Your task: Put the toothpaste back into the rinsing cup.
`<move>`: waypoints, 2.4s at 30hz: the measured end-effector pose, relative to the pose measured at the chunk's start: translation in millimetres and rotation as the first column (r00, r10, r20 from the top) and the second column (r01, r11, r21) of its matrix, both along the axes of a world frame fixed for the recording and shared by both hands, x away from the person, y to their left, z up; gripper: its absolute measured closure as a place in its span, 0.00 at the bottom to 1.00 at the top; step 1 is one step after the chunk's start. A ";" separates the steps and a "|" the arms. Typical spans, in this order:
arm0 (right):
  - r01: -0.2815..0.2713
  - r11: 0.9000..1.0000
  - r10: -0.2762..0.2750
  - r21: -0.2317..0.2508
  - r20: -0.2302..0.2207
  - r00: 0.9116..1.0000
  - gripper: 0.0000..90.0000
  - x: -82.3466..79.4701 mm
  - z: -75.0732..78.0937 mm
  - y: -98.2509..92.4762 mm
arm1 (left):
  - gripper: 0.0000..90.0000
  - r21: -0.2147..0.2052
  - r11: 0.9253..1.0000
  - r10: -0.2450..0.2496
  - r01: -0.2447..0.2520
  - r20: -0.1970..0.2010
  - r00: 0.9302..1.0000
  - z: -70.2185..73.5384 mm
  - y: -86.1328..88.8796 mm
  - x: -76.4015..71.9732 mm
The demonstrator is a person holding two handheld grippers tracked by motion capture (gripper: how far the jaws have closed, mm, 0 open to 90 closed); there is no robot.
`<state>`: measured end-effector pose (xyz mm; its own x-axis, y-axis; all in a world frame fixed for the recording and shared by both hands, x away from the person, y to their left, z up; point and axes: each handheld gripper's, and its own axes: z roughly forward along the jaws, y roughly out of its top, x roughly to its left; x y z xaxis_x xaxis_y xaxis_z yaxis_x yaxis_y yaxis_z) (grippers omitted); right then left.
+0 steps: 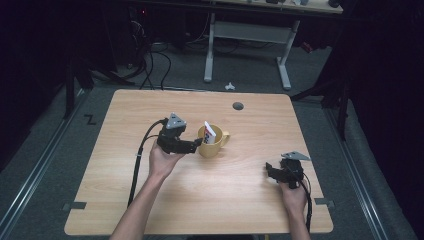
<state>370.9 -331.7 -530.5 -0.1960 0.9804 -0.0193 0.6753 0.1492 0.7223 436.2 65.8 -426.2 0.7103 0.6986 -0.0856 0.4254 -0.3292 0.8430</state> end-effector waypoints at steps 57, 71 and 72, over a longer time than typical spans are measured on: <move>-0.001 1.000 0.001 0.000 0.000 1.000 0.32 0.0 0.0 0.0 | 0.29 -0.044 0.995 0.095 -0.094 0.013 0.995 11.3 55.4 -20.7; -0.001 1.000 0.001 0.000 0.000 1.000 0.32 0.0 0.0 0.0 | 0.30 -0.057 0.991 0.121 -0.120 0.008 0.993 9.8 68.0 -25.5; 0.000 1.000 0.000 0.000 0.000 1.000 0.32 0.0 0.0 0.0 | 0.30 -0.056 0.991 0.123 -0.122 0.008 0.992 9.6 69.3 -25.8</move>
<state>370.9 -331.7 -530.5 -0.1964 0.9803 -0.0195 0.6751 0.1496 0.7224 410.3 135.1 -416.6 0.6208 0.7748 -0.1194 0.4502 -0.2277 0.8634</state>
